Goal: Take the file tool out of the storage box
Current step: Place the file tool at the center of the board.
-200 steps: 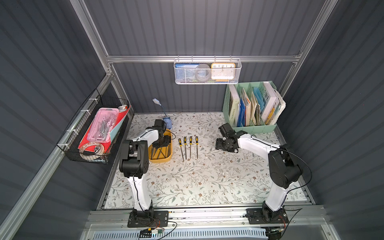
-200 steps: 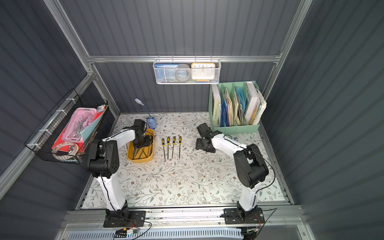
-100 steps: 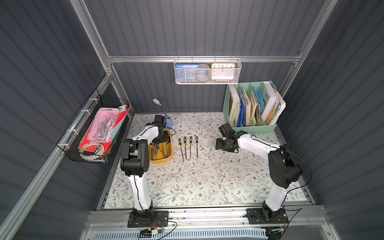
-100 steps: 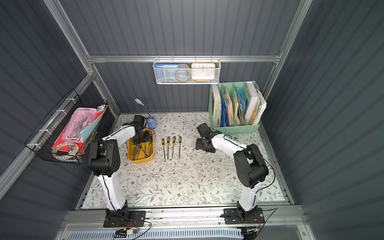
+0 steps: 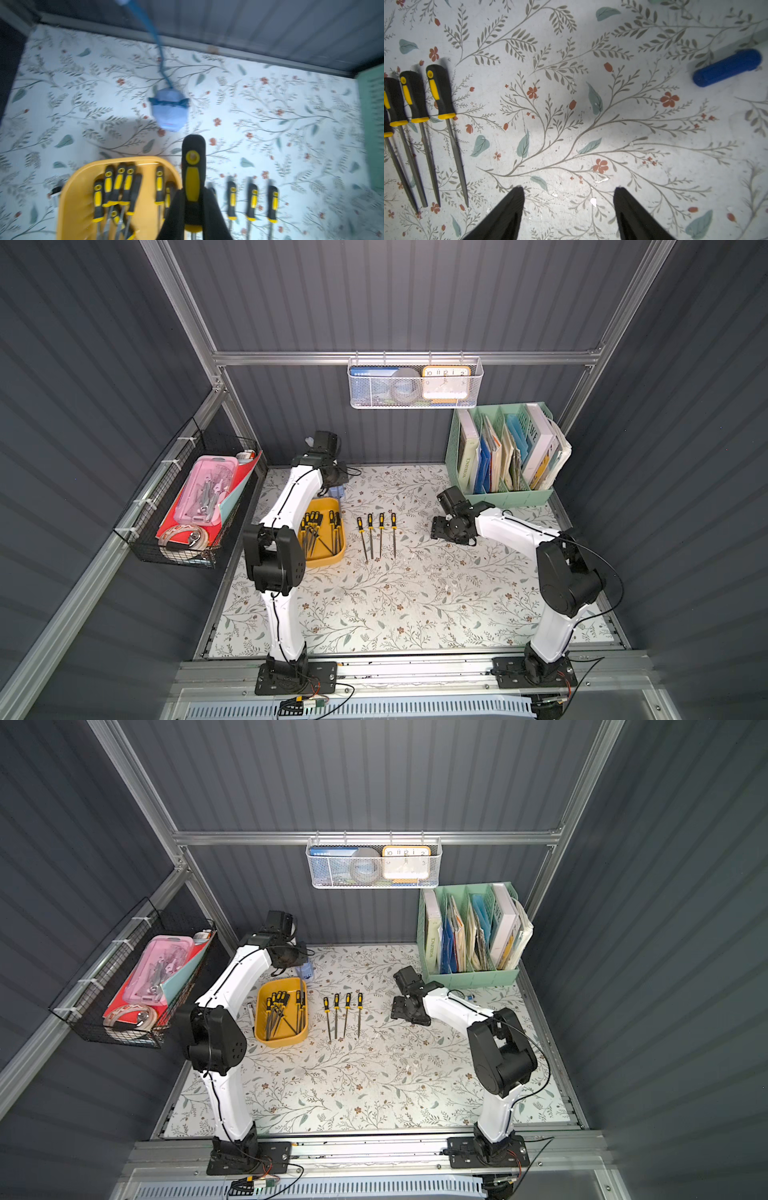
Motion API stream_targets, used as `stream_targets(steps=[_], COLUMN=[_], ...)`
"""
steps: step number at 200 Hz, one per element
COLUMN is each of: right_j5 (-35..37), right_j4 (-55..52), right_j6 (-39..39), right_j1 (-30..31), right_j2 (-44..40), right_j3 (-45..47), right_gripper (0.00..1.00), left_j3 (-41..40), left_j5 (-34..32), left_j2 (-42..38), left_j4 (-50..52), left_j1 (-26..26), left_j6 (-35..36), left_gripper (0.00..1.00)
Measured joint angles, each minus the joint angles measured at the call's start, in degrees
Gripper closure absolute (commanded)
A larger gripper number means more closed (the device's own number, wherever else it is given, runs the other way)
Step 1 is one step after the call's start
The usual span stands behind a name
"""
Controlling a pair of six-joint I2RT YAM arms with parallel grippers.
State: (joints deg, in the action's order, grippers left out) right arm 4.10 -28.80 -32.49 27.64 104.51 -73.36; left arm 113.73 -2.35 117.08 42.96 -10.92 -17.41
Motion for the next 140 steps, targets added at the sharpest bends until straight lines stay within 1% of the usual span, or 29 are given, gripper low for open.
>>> stream_targets(steps=[34,65,105,140], right_j5=[0.3,0.5,0.7,0.7], right_j4=[0.4,0.3,0.1,0.0], right_j6=[-0.1,0.0,0.2,0.5], right_j1=[0.0,0.0,0.0,0.0], right_j2=[0.0,-0.1,-0.1,-0.2], right_j3=[0.5,0.7,0.7,0.7], right_gripper=[0.27,0.27,0.26,0.27], left_j3=[1.8,1.7,0.5,-0.4], left_j5=[4.1,5.8,6.5,6.5], left_j2=[4.6,11.1,16.3,16.9], left_j4=[-3.3,-5.7,-7.4,-8.3], left_j1=[-9.4,-15.3,-18.5,-19.4], left_j6=[-4.4,-7.3,-9.2,-9.9], left_gripper=[1.00,1.00,1.00,1.00])
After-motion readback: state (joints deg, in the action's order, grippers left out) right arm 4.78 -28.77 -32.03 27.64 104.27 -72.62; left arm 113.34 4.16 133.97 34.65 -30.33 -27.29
